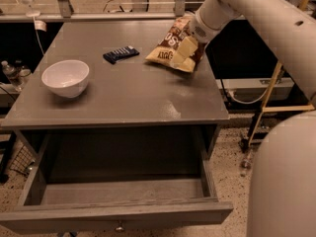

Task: Place brown chip bag into top drawer

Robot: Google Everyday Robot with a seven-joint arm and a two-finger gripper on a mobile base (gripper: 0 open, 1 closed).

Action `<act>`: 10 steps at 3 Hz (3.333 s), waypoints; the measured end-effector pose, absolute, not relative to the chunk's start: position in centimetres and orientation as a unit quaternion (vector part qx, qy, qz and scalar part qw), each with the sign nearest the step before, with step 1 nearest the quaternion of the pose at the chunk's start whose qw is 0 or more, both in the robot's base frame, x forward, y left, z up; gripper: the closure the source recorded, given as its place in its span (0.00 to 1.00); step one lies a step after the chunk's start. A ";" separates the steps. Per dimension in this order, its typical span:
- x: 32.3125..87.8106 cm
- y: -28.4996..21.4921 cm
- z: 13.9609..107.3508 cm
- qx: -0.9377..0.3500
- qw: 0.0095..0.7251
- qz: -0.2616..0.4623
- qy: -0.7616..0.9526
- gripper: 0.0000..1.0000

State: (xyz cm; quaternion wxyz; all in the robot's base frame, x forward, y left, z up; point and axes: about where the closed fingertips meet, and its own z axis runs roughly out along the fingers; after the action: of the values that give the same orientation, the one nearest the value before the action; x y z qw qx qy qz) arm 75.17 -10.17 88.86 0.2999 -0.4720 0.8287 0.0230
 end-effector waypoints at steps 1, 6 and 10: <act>77.7 -9.2 87.7 -0.441 0.307 0.010 0.843 0.18; 69.0 -11.2 97.0 -0.546 0.363 0.005 0.755 1.00; 54.1 -10.7 99.0 -0.750 0.295 0.046 0.591 1.00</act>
Offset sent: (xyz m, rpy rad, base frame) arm 0.0486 0.0216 -0.0225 0.0055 -0.0238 -0.1733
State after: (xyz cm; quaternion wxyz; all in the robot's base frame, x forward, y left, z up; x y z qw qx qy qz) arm 54.14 -10.65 98.97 0.2953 -0.7496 0.5905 0.0464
